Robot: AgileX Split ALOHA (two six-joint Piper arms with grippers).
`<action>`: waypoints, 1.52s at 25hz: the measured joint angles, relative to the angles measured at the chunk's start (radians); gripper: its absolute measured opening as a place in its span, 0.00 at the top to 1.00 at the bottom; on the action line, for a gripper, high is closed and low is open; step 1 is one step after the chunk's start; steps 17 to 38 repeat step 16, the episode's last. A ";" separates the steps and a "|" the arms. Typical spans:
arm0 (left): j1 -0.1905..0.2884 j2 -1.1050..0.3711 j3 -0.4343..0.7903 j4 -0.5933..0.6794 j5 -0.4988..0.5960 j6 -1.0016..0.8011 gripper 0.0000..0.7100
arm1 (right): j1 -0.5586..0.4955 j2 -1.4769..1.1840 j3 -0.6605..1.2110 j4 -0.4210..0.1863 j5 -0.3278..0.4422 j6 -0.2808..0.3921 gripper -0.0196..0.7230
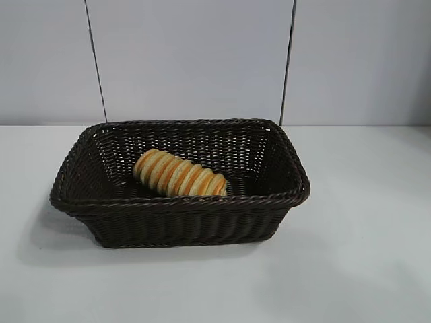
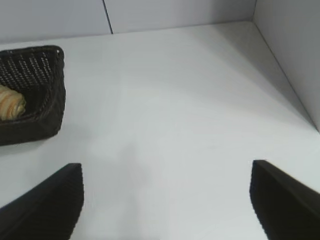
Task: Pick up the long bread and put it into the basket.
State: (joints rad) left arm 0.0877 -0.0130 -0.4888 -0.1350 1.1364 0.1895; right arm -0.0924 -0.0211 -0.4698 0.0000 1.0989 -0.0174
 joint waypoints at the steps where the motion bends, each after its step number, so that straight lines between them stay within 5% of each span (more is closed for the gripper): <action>1: 0.000 0.000 0.000 0.000 0.000 0.000 0.02 | 0.000 0.000 0.000 0.000 -0.002 -0.002 0.11; 38: 0.000 0.000 0.000 0.000 0.000 0.000 0.02 | 0.000 0.000 0.000 0.000 -0.010 -0.002 0.11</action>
